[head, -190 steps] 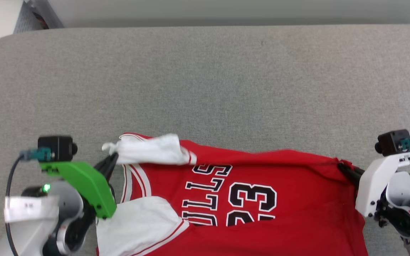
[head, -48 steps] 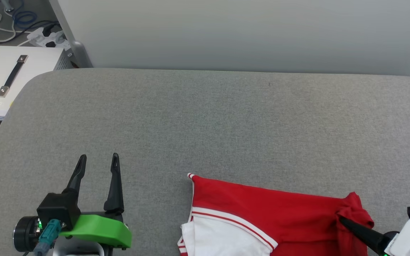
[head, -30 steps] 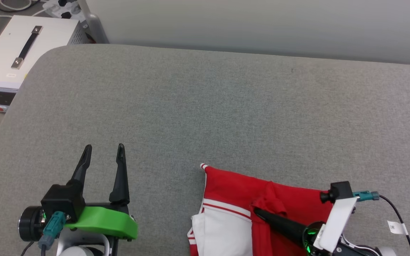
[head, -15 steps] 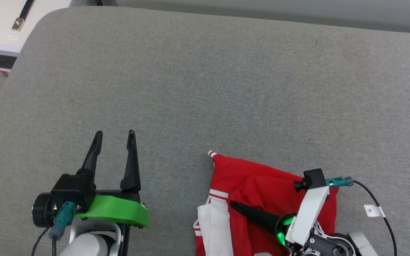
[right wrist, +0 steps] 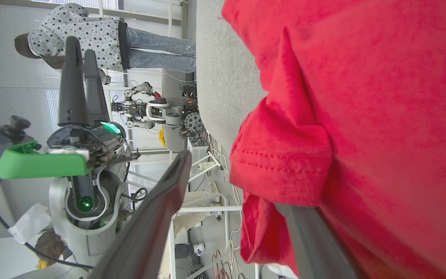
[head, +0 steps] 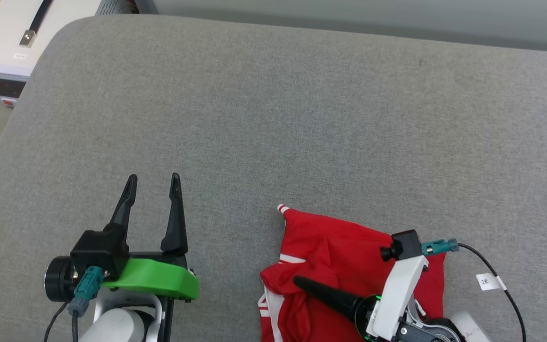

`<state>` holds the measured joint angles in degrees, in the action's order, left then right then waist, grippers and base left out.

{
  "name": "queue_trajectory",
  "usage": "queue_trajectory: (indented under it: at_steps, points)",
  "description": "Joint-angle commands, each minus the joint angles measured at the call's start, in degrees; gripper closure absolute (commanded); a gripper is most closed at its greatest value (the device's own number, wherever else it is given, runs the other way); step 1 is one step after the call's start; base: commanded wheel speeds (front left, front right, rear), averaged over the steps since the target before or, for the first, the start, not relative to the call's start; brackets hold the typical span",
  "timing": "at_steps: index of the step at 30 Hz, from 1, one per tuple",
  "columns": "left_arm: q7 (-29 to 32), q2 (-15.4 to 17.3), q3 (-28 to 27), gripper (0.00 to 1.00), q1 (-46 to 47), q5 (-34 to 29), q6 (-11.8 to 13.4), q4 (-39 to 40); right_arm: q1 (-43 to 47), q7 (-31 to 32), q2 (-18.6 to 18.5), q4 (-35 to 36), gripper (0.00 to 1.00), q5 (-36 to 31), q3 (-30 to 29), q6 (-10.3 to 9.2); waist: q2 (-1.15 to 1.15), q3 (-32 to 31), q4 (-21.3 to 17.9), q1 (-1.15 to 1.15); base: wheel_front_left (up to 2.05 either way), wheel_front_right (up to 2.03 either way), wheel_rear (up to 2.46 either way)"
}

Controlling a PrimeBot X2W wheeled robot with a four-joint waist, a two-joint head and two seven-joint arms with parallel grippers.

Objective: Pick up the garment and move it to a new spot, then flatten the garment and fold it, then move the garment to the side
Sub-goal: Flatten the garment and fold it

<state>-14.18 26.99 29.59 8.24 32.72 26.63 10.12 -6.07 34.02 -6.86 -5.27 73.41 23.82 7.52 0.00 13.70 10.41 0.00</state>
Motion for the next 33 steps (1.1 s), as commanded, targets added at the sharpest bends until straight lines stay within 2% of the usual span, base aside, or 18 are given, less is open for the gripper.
queue_trajectory:
  at_steps: [1, 8, 12, 17, 26, 33]
  points:
    - [-0.50, -0.13, -0.12, 0.00, 0.14, -0.55, -0.21, -0.04, -1.07, -1.02, -1.03, 0.59, 0.00, -1.18, 0.48, -0.03, 0.00, -1.21, -0.55, 0.00, 0.00, 0.00, 0.00]
    - [-0.15, 0.56, -0.09, 0.00, -1.57, -0.10, 0.06, -0.09, -0.37, -6.29, -5.48, 3.99, 0.00, -10.10, 4.26, -0.03, 0.00, -4.73, -2.08, 0.00, 0.00, 0.00, 0.00]
    - [0.23, 1.10, -0.10, 0.00, -2.59, 0.10, 0.38, 0.04, 0.79, -9.77, -7.70, 5.79, 0.00, -15.55, 3.11, -0.03, 0.00, -6.58, -3.06, 0.00, 0.00, 0.00, 0.00]
    - [0.17, 1.49, -0.59, 0.00, -3.83, 0.45, 0.83, 0.20, 2.34, -16.34, -7.54, 6.86, 0.00, -24.29, -4.21, -0.03, 0.00, -8.45, -4.46, 0.00, 0.00, 0.00, 0.00]
    - [-0.31, 1.09, -1.60, 0.00, -5.52, 0.78, 0.70, -0.44, 3.77, -26.51, -3.29, 9.24, 0.00, -45.64, -20.46, -0.03, 0.00, -10.62, -6.73, 0.00, 0.00, 0.00, 0.00]
    - [-0.65, 0.26, -2.63, 0.00, -6.96, 0.58, -0.31, -2.16, 5.87, -31.88, -0.80, 12.29, 0.00, -56.57, -26.01, -0.03, 0.00, -12.45, -8.11, 0.00, 0.00, 0.00, 0.00]
